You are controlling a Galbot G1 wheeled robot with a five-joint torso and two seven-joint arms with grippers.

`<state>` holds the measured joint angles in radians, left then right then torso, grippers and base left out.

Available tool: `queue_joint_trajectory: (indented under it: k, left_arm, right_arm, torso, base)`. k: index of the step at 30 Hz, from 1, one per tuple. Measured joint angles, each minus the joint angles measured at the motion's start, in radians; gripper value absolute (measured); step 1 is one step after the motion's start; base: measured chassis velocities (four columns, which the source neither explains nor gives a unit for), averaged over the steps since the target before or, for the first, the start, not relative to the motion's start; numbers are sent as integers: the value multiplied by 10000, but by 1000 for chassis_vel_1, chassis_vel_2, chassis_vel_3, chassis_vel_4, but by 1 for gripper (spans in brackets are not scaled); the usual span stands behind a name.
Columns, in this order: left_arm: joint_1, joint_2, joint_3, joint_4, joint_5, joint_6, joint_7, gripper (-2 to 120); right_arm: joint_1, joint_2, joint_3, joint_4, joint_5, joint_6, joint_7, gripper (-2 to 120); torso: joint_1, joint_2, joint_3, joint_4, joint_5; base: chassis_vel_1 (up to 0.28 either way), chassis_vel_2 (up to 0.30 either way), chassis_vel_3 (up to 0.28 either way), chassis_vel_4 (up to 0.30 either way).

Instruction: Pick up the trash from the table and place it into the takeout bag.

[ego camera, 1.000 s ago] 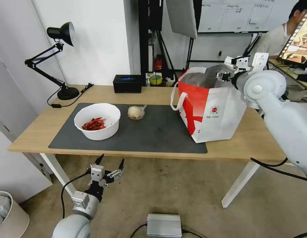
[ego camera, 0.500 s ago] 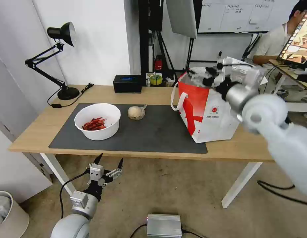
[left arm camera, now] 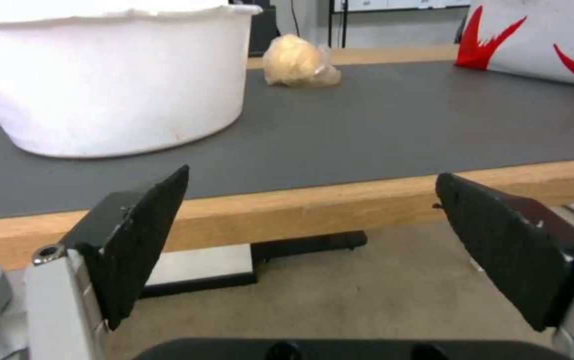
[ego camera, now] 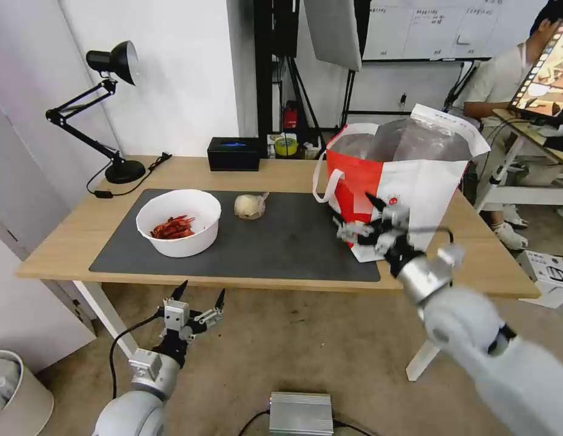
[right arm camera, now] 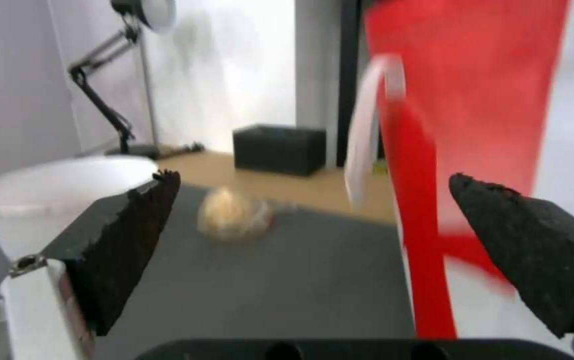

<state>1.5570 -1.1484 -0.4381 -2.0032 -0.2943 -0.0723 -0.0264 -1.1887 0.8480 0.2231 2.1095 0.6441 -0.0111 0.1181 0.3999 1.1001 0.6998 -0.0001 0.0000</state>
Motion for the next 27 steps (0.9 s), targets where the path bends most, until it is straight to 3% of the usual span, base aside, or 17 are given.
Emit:
queue_joint_trajectory:
  k: [12, 27]
  left_arm:
    - [-27, -5, 120, 71, 1, -25, 2, 100]
    - [-66, -53, 206, 151, 19, -42, 2, 100]
  right_arm:
    - [-2431, 1017, 147, -424, -1797, 1206, 250, 100]
    - [-3283, 1476, 120, -760, -2098, 1496, 433, 100]
  torso:
    - [0, 0, 1, 0, 0]
    - [0, 0, 2, 0, 0]
  base:
    - [0, 0, 0, 0]
    - [0, 0, 0, 0]
